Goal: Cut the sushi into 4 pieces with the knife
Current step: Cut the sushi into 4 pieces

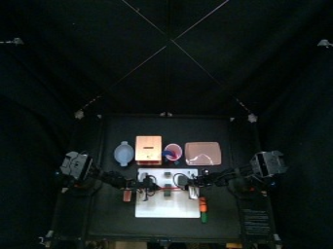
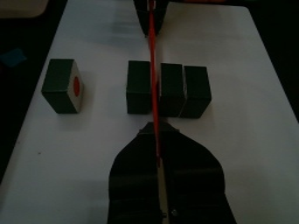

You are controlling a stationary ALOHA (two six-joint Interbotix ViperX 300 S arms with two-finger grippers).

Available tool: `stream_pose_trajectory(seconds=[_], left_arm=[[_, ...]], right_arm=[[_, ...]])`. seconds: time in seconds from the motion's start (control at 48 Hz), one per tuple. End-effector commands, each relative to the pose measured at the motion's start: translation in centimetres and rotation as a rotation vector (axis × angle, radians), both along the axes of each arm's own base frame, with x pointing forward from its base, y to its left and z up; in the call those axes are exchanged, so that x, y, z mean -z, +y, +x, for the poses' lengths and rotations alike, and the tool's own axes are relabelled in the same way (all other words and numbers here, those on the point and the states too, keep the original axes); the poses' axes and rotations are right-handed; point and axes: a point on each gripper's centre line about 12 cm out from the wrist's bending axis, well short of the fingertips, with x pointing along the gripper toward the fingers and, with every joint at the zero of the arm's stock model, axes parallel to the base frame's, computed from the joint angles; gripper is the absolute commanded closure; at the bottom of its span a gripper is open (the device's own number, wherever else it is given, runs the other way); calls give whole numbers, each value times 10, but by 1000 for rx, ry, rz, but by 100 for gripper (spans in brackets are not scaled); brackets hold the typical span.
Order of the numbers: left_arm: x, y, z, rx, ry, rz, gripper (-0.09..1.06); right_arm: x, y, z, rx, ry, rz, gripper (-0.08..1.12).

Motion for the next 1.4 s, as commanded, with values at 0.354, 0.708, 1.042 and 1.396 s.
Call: stream_pose_trajectory(seconds=[0.354,0.708,1.042,1.396], left_arm=[[-4,30,-6,-52,7,17,77],[-80,5,-3,64,-185,11,77],[-77,-14,-4,128,-168,12,77],[-59,-18,3,141,-95,16,78]], right_arm=[[-13,-14,3,30,-32,-9,90],[-64,7,5,-29,-141,9,90],[-67,26,1,-63,-143,42,90],[-62,28,1,-61,-116,47,90]])
